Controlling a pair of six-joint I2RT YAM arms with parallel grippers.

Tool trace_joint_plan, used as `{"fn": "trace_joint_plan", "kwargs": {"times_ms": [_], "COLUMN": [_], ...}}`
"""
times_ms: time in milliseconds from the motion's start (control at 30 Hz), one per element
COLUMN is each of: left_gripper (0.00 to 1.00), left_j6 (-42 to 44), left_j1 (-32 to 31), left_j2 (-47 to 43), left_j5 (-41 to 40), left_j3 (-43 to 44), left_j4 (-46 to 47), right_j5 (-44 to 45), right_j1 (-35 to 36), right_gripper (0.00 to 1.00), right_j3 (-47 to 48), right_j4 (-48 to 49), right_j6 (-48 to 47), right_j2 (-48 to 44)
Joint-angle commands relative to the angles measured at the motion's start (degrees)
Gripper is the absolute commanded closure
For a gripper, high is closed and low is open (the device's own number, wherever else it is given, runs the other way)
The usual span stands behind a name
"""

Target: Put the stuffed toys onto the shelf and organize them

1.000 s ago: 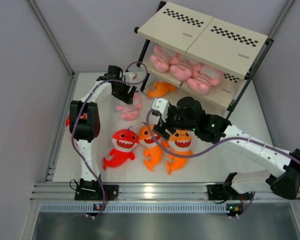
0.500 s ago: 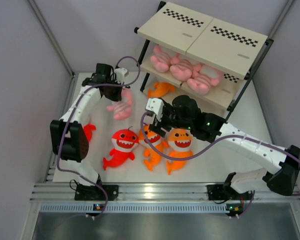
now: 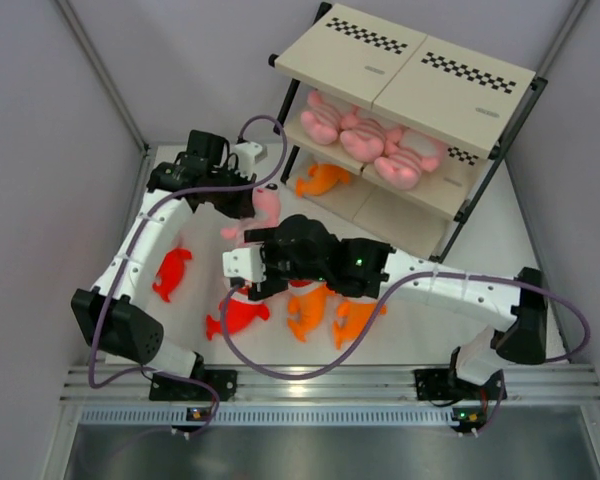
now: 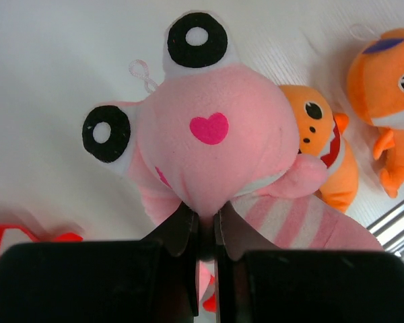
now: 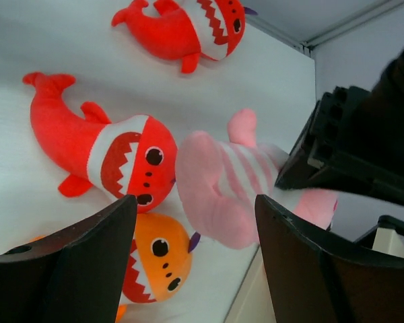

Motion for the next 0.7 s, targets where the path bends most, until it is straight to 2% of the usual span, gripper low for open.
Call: {"fn": "trace_joint_plan", "kwargs": {"times_ms": [0,233,467,667], "left_gripper": [1.00,1.00,1.00,1.00], "left_j6": [-1.40,-1.31,-0.96,-1.48], "left_j1": [-0.07,-0.43,-0.60,-0.60], "left_j2": [-0.87,-1.23,-1.05,-0.87], "left_j5": [1.31,1.66,1.84,4.74], "left_j3": [0.16,0.25,0.69,0.60], "left_j4": [-3.31,-4.55,-4.72,-4.72], "right_j5": [7.11,17.31,29.18,29.71], "right_j1": [4.04,6.25,5.90,4.76], "right_gripper": [0.29,0.31,0.29,0.31], "right_j3": [6.40,13.09,13.01,12.31], "right_j4": [-5.50,-15.00,-11.75,-8.16], "right_j6": [-8.80,-16.54,-24.18,-24.54], "right_j2": [3.96,11.69,17.14,18.99]}}
